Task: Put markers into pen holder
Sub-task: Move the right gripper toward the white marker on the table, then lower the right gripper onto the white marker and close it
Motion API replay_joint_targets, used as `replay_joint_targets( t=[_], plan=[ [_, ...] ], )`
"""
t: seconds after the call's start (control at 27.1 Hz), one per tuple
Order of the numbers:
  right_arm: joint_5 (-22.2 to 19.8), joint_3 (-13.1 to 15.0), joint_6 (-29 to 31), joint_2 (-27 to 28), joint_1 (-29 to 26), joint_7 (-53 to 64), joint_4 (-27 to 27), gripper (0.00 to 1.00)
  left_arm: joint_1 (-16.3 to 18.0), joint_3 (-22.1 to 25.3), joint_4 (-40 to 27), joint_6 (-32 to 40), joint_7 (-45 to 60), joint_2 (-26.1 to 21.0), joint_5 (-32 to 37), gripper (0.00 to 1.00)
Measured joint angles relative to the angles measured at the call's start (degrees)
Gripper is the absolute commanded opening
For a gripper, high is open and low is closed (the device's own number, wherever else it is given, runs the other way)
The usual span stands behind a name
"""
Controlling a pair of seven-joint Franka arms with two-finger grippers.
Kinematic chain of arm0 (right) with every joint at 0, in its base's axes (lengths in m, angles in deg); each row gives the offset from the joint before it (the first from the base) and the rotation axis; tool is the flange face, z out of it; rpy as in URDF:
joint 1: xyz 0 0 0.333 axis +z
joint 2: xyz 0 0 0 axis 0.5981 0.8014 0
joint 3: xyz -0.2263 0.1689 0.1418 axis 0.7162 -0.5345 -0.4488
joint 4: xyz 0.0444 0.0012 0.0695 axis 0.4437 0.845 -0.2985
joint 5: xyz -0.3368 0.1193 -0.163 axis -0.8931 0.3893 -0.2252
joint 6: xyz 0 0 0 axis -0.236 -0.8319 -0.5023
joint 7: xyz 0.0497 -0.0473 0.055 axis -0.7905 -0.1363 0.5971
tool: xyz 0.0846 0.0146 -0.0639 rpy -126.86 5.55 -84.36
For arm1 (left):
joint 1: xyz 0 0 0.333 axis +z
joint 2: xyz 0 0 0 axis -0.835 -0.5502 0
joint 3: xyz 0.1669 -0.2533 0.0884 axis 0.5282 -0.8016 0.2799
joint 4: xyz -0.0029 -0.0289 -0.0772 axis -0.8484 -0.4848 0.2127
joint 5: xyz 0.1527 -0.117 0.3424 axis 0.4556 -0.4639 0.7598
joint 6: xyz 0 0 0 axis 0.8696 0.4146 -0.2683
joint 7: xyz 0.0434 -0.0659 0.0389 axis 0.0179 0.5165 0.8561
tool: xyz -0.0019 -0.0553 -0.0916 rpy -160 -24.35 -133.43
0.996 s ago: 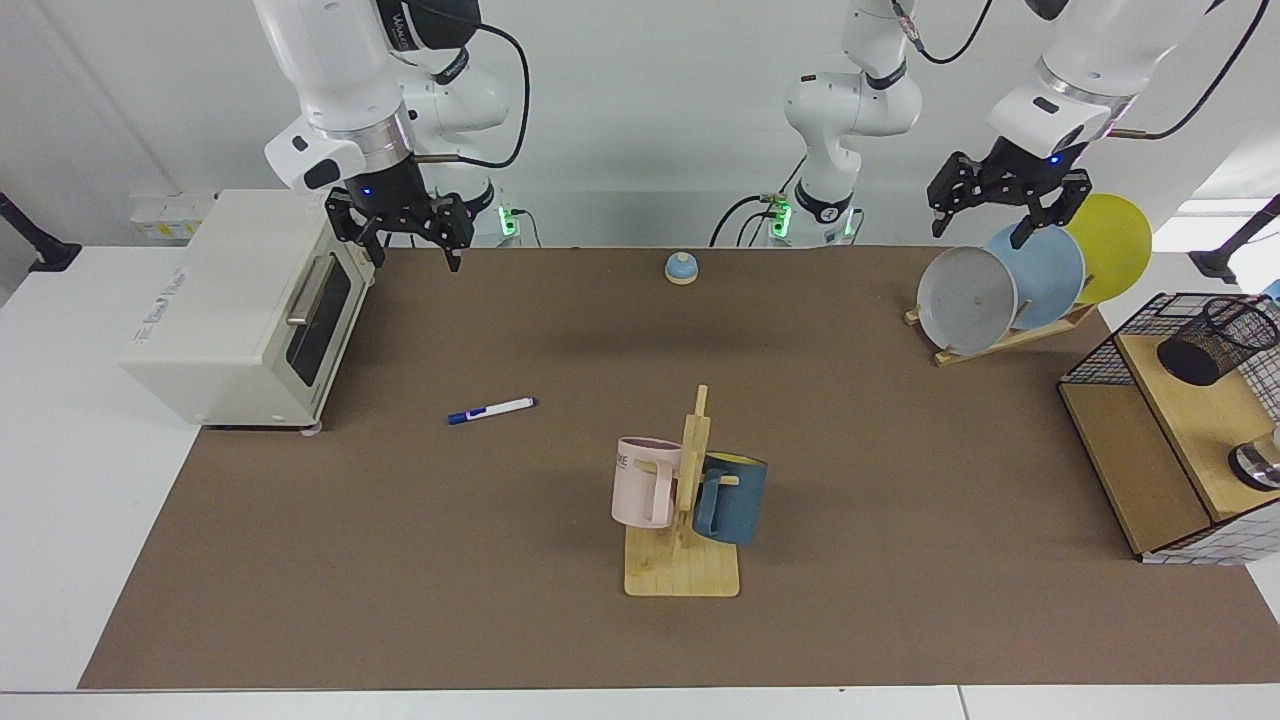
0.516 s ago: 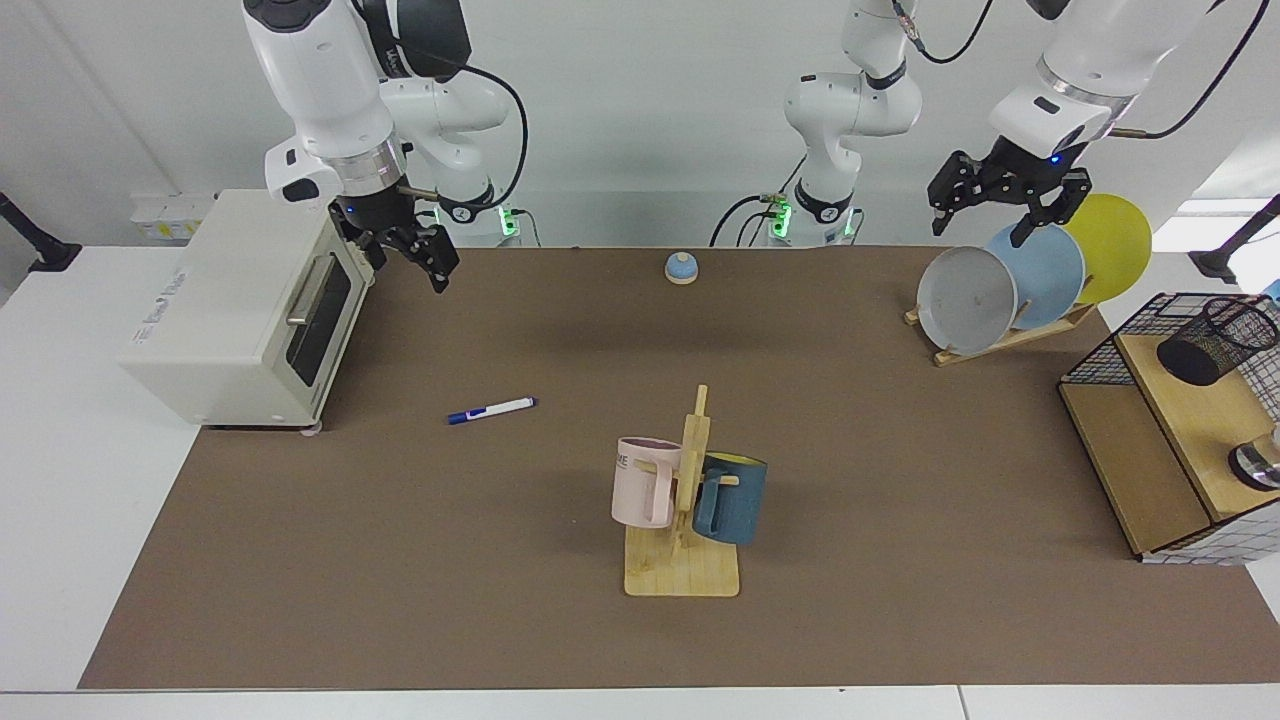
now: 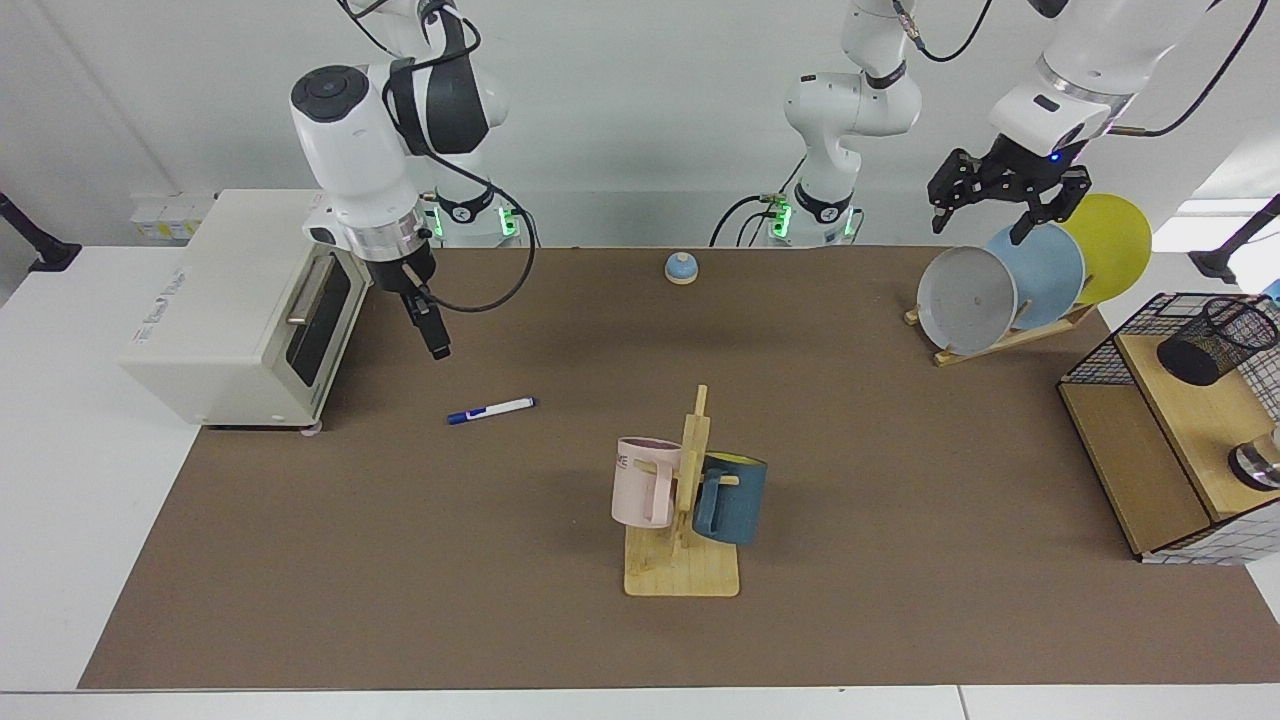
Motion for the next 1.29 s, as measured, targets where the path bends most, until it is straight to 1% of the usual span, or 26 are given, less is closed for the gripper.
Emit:
replay_joint_targets(
  t=[0.18, 0.44, 0.77, 0.92, 1.14, 1.29],
  plan=[
    [0.11, 0.0, 3.16, 2.24, 0.0, -7.31, 1.7, 1.0, 0.0, 0.0, -0.07, 0.06, 0.0, 0.02, 0.0, 1.0],
    [0.47, 0.06, 6.86, 3.74, -0.08, -9.27, 3.87, 1.0, 0.0, 0.0, -0.15, 0.15, 0.0, 0.06, 0.0, 1.0],
    [0.61, 0.06, 18.24, 3.94, -0.31, -9.28, 12.83, 1.0, 0.0, 0.0, -1.15, 0.29, 0.0, 0.69, 0.0, 1.0],
    [0.63, 0.02, 23.15, 4.5, -0.31, -9.28, 15.98, 1.0, 0.0, 0.0, -1.46, 0.29, 0.0, 0.92, 0.0, 1.0],
    [0.64, -0.21, 26.51, 6.22, -0.09, -9.28, 17.13, 1.0, 0.0, 0.0, -1.71, 0.29, 0.0, 1.11, 0.0, 1.0],
    [0.66, -0.32, 28.83, 7.9, 1.38, -9.28, 17.17, 1.0, 0.0, 0.0, -1.75, 0.29, 0.0, 1.18, 0.0, 1.0]
  ],
)
